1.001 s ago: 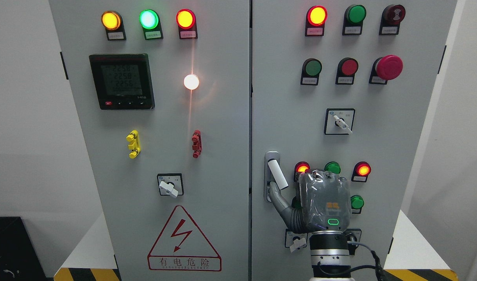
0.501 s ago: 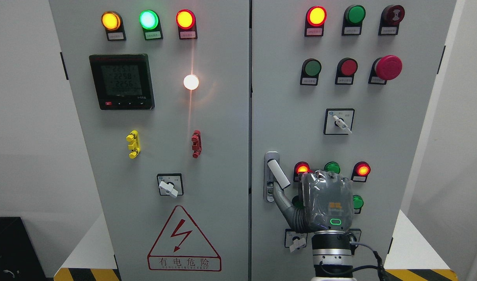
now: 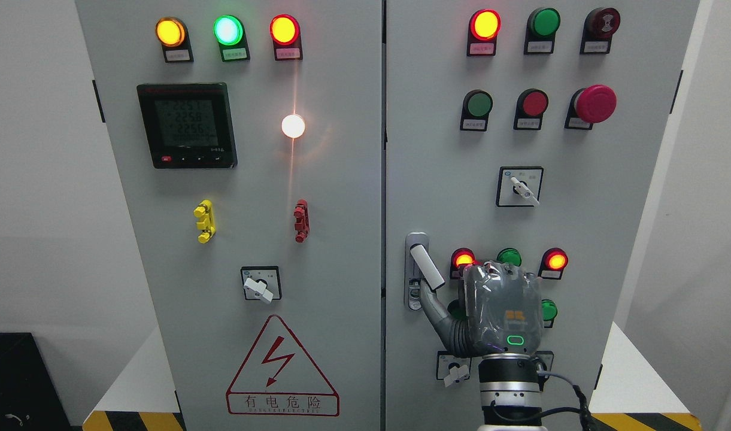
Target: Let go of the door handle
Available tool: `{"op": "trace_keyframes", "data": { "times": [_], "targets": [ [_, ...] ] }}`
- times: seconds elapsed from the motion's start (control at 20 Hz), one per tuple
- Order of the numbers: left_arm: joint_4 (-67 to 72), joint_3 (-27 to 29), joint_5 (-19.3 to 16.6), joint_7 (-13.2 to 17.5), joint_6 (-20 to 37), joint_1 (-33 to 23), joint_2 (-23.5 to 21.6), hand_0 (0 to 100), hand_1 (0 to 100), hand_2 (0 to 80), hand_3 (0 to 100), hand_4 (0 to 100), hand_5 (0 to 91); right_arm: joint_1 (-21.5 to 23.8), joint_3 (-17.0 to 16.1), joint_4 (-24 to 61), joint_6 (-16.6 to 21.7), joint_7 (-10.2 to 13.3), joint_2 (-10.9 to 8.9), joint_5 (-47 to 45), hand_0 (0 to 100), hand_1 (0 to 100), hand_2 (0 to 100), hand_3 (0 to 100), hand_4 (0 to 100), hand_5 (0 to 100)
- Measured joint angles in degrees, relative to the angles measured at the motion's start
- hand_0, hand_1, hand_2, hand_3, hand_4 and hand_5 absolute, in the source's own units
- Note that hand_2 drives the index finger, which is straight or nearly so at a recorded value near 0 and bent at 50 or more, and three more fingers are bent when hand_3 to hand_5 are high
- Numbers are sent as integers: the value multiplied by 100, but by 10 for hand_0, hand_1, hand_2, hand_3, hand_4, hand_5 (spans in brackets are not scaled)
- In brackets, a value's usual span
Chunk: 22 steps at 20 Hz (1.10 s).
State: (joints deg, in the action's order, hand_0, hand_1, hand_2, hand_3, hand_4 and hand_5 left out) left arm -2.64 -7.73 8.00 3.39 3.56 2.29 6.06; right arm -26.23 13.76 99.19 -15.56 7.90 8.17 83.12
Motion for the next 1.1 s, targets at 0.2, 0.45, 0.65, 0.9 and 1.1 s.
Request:
{"op": "trace_keyframes", "data": {
  "times": [0.2,0.45,0.65,0.9,1.1],
  "targets": [
    [0,0,0,0,0,0,0,120,556,0,0,0,0,3,-3,16,0,-10,0,-45,420,292,1000,1000,951,1000],
    [0,0,0,0,0,0,0,120,556,0,0,0,0,15,-8,40,-2,13,0,-111,423,289,1000,1000,951,1000],
    [0,0,0,0,0,0,0,120,556,0,0,0,0,19,-11,55,-6,30,0,-134,424,287,1000,1000,951,1000],
    [0,0,0,0,0,0,0,120,556,0,0,0,0,21,-15,69,-6,37,0,-148,425,287,1000,1000,951,1000],
    [0,0,0,0,0,0,0,120,556,0,0,0,0,21,-16,78,-6,42,0,-157,424,287,1000,1000,951,1000]
  ]
}}
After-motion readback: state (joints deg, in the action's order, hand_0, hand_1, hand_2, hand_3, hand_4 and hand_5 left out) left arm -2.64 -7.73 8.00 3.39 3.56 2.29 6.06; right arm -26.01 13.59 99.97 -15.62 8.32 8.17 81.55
